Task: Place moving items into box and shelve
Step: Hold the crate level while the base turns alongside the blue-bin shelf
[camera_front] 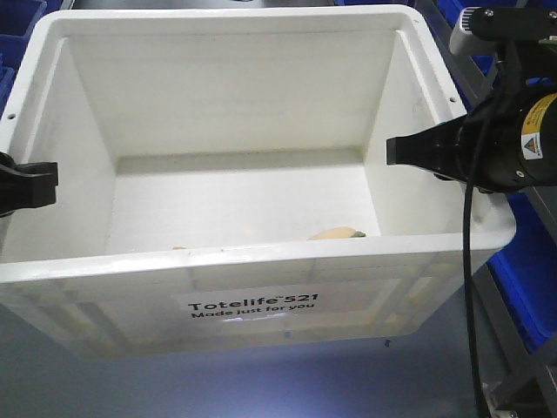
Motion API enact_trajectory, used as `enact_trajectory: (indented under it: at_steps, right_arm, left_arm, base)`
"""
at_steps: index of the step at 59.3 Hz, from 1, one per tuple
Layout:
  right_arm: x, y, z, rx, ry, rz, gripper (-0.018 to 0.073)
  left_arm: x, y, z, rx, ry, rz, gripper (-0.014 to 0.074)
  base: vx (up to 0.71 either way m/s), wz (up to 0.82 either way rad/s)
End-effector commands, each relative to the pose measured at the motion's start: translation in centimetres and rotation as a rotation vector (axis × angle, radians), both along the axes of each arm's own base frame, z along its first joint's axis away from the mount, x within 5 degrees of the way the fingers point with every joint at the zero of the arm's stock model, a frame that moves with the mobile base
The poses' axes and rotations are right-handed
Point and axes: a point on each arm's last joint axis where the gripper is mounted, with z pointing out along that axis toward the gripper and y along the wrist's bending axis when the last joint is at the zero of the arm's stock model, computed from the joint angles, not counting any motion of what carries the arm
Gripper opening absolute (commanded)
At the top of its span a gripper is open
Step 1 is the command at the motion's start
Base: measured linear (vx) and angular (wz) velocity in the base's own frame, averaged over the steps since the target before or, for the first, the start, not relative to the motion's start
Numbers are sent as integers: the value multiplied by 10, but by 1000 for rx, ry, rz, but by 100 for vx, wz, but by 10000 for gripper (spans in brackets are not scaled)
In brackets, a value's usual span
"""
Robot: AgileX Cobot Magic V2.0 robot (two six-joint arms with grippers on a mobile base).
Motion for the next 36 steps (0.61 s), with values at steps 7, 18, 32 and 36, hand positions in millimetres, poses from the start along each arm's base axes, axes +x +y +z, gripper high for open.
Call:
enact_trajectory:
  at_steps: [7,18,32,36]
  right_arm:
    - [3,0,27,28,-180,55,99]
    - [3,0,27,28,-180,55,99]
    - [3,0,27,28,-180,55,99]
    - [3,0,27,28,-180,55,99]
  left_arm:
    - [0,-6,35,-97,-247,-63,15]
    - [0,-6,35,-97,-247,-63,15]
    - [0,-6,35,-97,-247,-63,15]
    - [0,-6,35,-97,-247,-63,15]
  base:
    - [37,0]
    - [36,2]
    - [35,2]
    - [34,2]
